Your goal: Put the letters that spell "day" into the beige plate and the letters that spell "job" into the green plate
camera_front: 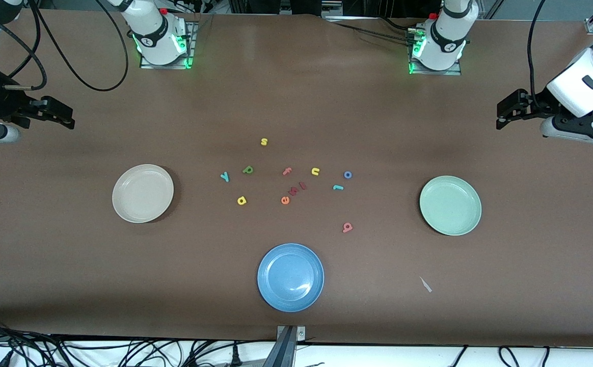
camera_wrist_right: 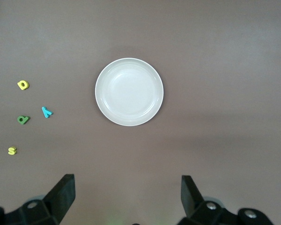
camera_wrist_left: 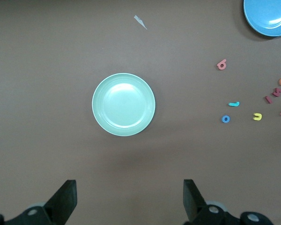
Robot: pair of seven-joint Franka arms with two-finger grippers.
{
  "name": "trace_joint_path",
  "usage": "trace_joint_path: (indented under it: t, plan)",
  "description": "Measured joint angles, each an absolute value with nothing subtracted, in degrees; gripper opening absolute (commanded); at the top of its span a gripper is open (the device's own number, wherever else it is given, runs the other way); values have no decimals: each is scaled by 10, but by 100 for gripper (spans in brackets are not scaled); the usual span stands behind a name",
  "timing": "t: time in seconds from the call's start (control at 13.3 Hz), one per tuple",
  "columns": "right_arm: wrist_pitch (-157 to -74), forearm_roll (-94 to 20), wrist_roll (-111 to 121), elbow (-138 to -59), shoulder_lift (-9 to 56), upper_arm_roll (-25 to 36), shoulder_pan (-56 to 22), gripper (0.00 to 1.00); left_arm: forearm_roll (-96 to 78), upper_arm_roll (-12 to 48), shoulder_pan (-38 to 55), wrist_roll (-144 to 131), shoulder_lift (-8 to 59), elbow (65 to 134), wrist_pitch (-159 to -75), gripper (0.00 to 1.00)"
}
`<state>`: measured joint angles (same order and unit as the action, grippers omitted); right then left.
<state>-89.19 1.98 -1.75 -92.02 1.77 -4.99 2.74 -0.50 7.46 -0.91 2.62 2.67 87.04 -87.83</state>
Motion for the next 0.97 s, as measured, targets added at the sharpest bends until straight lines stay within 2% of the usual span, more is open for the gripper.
trace_joint_path:
  t: [0.97]
  plan:
    - [-885, 20, -18, -920, 18, -50, 27, 100, -5, 75, -9, 26, 27, 870, -878, 100]
